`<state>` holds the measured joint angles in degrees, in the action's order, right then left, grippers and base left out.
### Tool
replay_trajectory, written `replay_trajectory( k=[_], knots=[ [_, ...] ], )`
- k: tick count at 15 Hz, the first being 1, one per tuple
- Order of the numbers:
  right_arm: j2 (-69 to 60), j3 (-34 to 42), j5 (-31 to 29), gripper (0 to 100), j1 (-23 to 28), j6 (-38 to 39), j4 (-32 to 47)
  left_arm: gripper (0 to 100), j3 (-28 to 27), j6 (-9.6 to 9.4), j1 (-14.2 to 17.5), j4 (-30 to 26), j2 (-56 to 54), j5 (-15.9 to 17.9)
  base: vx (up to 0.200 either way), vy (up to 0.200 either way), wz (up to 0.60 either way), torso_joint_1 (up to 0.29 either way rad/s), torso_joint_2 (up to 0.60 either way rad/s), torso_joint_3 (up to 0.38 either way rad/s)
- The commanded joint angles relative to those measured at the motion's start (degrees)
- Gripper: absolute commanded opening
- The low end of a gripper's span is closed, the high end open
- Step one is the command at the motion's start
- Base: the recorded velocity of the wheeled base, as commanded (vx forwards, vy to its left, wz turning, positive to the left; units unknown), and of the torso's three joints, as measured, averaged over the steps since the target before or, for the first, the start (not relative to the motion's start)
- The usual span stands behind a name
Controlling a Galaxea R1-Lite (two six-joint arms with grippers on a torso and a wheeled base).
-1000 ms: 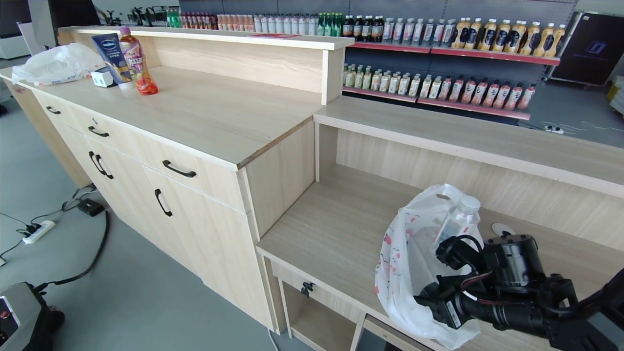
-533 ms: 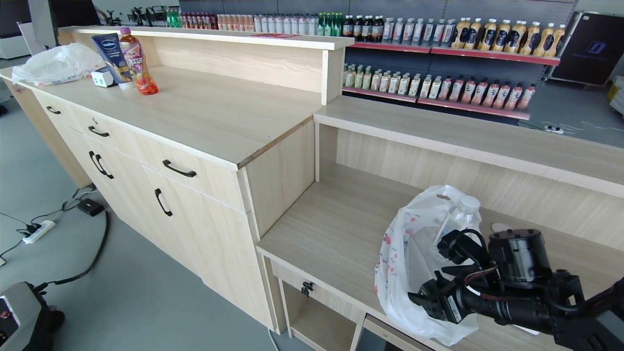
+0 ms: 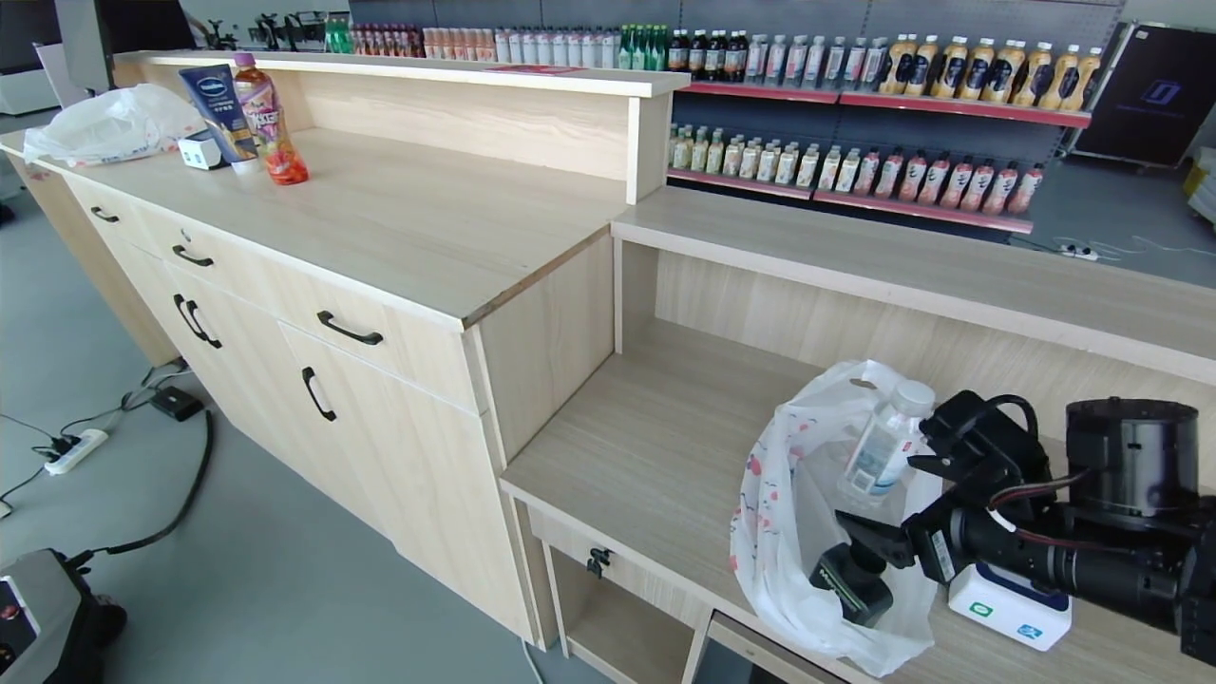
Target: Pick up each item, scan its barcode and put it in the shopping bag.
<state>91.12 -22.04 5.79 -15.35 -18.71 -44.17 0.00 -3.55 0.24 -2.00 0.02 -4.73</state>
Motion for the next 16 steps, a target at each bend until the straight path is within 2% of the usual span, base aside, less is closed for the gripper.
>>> replay_trajectory(
  k=[1,2,4,5,8,10,13,14,16],
  knots=[
    [-10.4,-0.2,-0.3,100,1.6,-0.2,0.3,100,0.0,-0.06,0.0,0.0,0.0,0.0,0.0,0.0,0.0,0.0,0.0,0.0],
    [-14.0,0.0,-0.2,100,3.0,-1.2,0.4,100,0.0,0.03,0.0,0.0,0.0,0.0,0.0,0.0,0.0,0.0,0.0,0.0],
    [-19.7,-0.5,0.1,100,10.3,-7.7,0.9,100,0.0,0.03,0.0,0.0,0.0,0.0,0.0,0.0,-0.6,0.0,0.0,0.002],
    [-20.0,-0.9,0.2,100,11.0,-7.7,0.8,100,0.0,0.03,0.0,0.0,0.0,0.0,0.0,0.0,-0.6,-0.002,0.01,0.007],
    [-24.2,-4.7,-0.2,100,17.7,-7.7,5.1,100,0.0,-0.06,0.0,0.0,0.0,0.0,0.0,0.0,-0.6,0.007,0.0,0.002],
    [-26.4,-4.6,-3.8,100,23.9,-7.5,9.2,100,0.0,0.03,0.0,0.0,0.0,0.0,0.0,0.0,-0.6,0.0,0.0,0.0],
    [-28.6,-4.2,-10.2,100,29.9,-5.7,18.3,100,0.0,0.03,0.0,0.0,0.0,0.0,0.0,0.0,-0.6,0.004,0.0,0.001],
    [-27.9,-3.6,-12.8,100,34.2,-5.2,21.0,100,0.0,0.03,0.0,0.0,0.0,0.0,0.0,0.0,-0.6,-0.002,0.0,-0.002],
    [-23.3,-2.6,-13.4,100,39.8,-4.7,19.4,100,0.0,0.03,0.0,0.0,0.0,0.0,0.0,0.0,-0.6,0.0,0.0,0.002]
  ],
)
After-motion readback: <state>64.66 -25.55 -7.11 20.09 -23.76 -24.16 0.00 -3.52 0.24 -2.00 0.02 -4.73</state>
